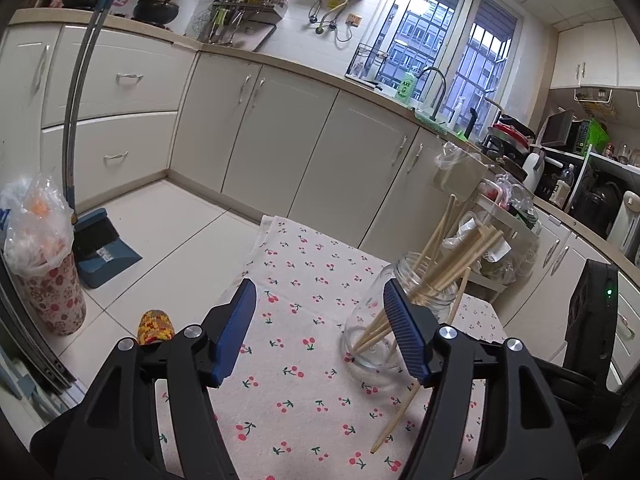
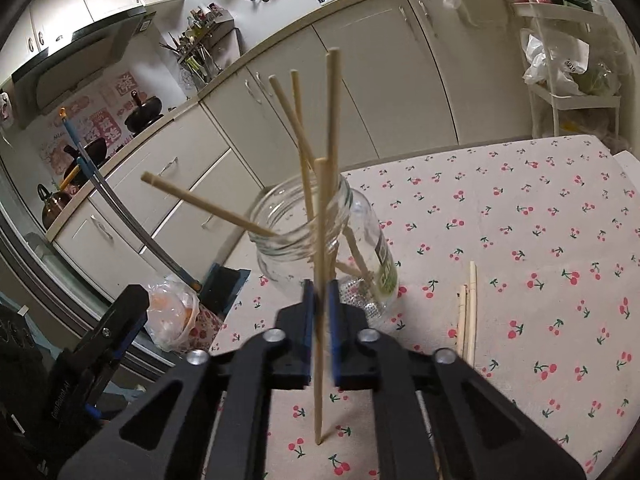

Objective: Organize utensils
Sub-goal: 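Lower the right tool's chopstick into the jar and open the right tool, then move both open tools down toward the loose chopsticks beside the jar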

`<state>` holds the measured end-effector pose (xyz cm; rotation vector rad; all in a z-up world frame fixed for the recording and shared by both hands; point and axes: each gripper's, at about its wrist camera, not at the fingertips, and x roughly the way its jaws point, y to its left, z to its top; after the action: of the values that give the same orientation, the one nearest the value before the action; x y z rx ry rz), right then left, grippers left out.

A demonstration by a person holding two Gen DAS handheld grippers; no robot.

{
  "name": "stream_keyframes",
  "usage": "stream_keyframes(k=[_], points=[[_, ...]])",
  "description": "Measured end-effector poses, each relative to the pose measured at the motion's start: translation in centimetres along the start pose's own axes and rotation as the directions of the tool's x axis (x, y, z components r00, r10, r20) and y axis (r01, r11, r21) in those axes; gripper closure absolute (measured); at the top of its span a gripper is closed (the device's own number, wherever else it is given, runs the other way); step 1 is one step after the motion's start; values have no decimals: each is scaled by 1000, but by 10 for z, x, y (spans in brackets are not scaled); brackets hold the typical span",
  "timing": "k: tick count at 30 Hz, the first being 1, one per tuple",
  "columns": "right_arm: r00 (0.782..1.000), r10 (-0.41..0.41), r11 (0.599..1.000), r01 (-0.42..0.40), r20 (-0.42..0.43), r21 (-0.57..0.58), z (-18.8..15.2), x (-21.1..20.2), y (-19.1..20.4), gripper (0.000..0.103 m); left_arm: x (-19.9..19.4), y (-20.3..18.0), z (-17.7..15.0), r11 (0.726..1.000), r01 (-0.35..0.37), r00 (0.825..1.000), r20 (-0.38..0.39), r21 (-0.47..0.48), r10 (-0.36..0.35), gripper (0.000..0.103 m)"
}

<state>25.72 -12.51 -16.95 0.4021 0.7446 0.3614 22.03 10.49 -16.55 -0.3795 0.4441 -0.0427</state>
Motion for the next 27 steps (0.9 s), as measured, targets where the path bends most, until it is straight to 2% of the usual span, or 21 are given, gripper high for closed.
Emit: stream_keyframes(k=[5,8,10,13,16,19,21,27], points=[[995,26,999,-24,93,-23,5,-28,9,97,0,0,-1,1000,0,1000,-2,3,0,39],[981,61,998,-53,184,-46,16,-49,17,97,1,-3,-2,1000,0,1000,-9,2,0,38],[962,78,995,-60,262,-76,27,-62,25,97,1,-4,-3,1000,2,1000,-11,4,-2,38],[913,87,991,-37,398,-131,52,-79,41,97,0,-5,-2,1000,5,1000,-9,6,-5,38],[867,83,985,3,491,-172,75,-86,53,97,-1,-6,-2,1000,4,1000,-8,7,-4,37],[853,73,982,30,517,-189,91,-79,57,97,1,-6,-1,1000,1,1000,-8,2,-1,37],[861,61,980,45,504,-194,95,-65,56,97,1,-5,-1,1000,-1,1000,-9,1,1,37],[915,21,978,65,402,-199,74,-28,44,97,3,-3,-2,1000,-4,1000,-19,0,4,37]])
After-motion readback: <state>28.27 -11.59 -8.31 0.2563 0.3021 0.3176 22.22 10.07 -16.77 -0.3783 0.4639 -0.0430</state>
